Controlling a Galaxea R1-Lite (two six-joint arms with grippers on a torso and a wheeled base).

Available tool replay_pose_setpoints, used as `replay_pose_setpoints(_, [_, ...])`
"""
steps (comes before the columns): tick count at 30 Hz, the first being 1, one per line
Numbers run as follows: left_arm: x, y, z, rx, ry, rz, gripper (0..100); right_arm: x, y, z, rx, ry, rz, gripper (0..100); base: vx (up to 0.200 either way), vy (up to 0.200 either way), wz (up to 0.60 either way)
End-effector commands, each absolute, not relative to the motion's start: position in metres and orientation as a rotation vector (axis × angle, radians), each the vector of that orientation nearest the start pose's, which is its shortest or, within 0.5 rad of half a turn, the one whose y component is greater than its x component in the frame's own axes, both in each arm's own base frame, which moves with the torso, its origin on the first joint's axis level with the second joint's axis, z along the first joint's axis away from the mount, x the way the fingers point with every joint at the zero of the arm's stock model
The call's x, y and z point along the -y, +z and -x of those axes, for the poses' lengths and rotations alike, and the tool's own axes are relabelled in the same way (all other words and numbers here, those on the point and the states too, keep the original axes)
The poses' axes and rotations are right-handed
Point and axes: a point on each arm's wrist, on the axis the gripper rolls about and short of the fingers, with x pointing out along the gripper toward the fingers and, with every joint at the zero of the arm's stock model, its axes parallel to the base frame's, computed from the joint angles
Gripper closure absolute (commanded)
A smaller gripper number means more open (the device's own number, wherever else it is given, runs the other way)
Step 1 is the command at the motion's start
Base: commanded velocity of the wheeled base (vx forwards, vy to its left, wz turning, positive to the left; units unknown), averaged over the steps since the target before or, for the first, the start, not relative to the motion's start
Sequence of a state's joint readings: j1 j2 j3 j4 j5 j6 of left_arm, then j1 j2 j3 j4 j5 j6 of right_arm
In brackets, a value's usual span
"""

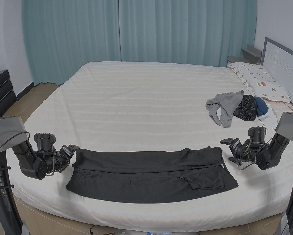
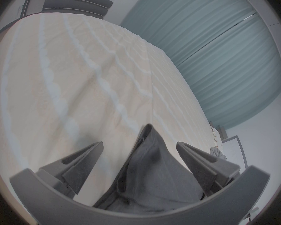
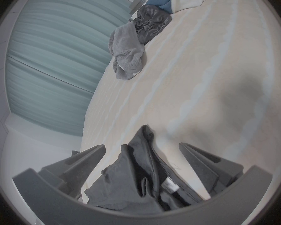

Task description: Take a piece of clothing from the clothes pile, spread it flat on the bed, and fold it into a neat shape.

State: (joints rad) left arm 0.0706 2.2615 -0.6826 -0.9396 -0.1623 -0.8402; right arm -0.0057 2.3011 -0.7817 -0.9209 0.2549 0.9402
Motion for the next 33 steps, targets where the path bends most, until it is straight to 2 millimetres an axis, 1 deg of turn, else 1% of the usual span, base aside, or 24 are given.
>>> replay_pose_setpoints(1, [-0.019,0.000,-0.345,-0.632,0.175,0.883,0,0.001,0.001,-0.368,-0.649,-0.060,-0.990,0,0.000,0.000,0.00])
replay_pose_setpoints(8, [-0.018,-0.002,-0.345,-0.635,0.175,0.884,0,0.002,0.000,-0.368,-0.650,-0.063,-0.992,0,0.000,0.000,0.00])
replay_pose_setpoints(11, [-0.017,0.000,-0.345,-0.633,0.172,0.881,0,0.002,-0.001,-0.369,-0.651,-0.063,-0.992,0,-0.200,0.000,0.00])
replay_pose_setpoints(16, [-0.012,0.002,-0.344,-0.634,0.156,0.872,0,0.002,-0.001,-0.369,-0.650,-0.063,-0.992,0,0.000,0.000,0.00])
replay_pose_setpoints(20, [-0.008,0.000,-0.338,-0.659,0.143,0.848,0,0.001,-0.001,-0.369,-0.650,-0.061,-0.992,0,0.000,0.000,0.00])
replay_pose_setpoints(25, [-0.007,0.000,-0.338,-0.660,0.135,0.829,0,0.001,-0.001,-0.369,-0.654,-0.061,-0.991,0,0.000,0.000,0.00])
replay_pose_setpoints(30, [-0.007,0.008,-0.358,-0.591,0.094,0.805,0,-0.002,-0.002,-0.369,-0.657,-0.056,-0.989,0,0.000,0.000,0.00])
replay_pose_setpoints(33, [-0.007,0.006,-0.363,-0.597,0.054,0.775,0,-0.001,-0.002,-0.369,-0.658,-0.058,-0.990,0,0.000,0.000,0.00])
